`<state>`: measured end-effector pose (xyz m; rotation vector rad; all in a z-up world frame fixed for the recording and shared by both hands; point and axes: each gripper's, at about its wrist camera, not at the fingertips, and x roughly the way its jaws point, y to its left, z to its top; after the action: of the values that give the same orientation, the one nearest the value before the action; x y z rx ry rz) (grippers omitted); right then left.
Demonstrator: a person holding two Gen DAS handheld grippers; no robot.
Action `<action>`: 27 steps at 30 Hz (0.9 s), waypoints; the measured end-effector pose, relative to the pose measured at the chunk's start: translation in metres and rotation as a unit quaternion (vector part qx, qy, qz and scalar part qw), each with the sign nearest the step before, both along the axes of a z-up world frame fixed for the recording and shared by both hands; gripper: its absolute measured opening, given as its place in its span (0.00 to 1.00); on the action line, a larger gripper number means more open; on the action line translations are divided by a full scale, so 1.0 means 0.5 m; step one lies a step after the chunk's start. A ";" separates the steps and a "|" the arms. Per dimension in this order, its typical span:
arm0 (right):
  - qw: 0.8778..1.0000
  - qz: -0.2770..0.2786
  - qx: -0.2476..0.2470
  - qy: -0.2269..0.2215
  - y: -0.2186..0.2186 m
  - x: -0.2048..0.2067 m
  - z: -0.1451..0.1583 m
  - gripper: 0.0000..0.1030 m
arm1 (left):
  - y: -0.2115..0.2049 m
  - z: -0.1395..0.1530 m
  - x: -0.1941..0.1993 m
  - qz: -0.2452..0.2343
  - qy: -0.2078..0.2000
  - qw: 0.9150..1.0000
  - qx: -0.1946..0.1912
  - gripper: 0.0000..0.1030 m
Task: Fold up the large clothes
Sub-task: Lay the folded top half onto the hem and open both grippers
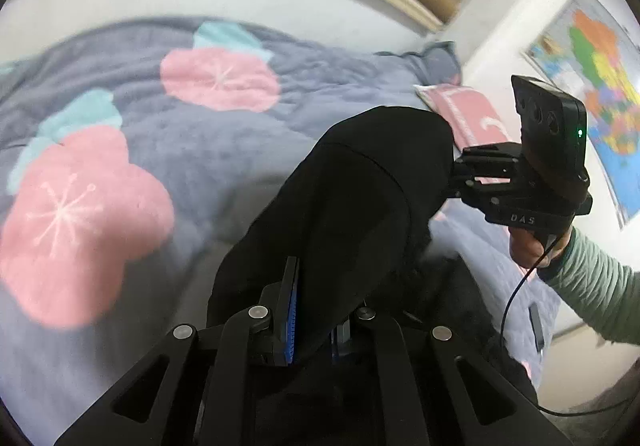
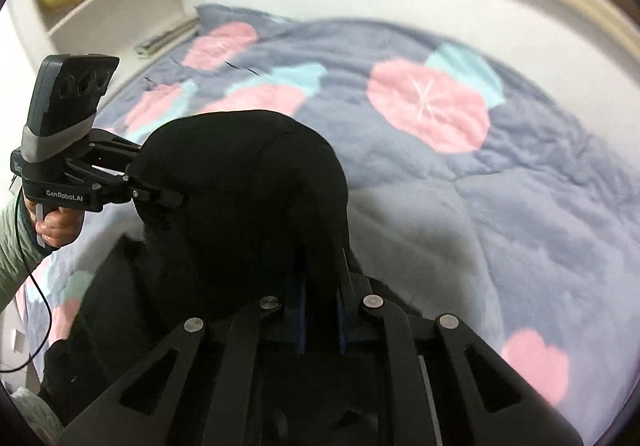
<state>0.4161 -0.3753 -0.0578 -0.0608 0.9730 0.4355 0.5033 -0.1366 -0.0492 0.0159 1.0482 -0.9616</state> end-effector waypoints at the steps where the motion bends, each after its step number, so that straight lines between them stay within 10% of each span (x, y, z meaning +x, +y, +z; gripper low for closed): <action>1: 1.000 -0.002 -0.003 -0.010 0.011 -0.040 0.022 0.13 | 0.010 0.018 -0.033 -0.001 -0.004 1.000 -0.002 0.11; 12: 0.998 -0.023 -0.038 -0.042 0.086 -0.443 0.101 0.13 | 0.082 0.092 -0.384 -0.007 -0.029 1.000 -0.005 0.11; 21: 0.996 -0.043 -0.062 0.054 0.153 -0.642 -0.101 0.18 | 0.114 -0.126 -0.562 0.039 0.055 0.996 0.059 0.11; 27: 0.987 -0.088 -0.049 0.122 0.109 -0.665 -0.160 0.20 | 0.178 -0.156 -0.573 0.122 0.113 0.986 -0.006 0.11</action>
<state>0.0837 -0.3209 -0.1380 -0.0110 1.2306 0.2351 0.2170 -0.0476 -0.1274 -0.2319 1.2206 -0.7580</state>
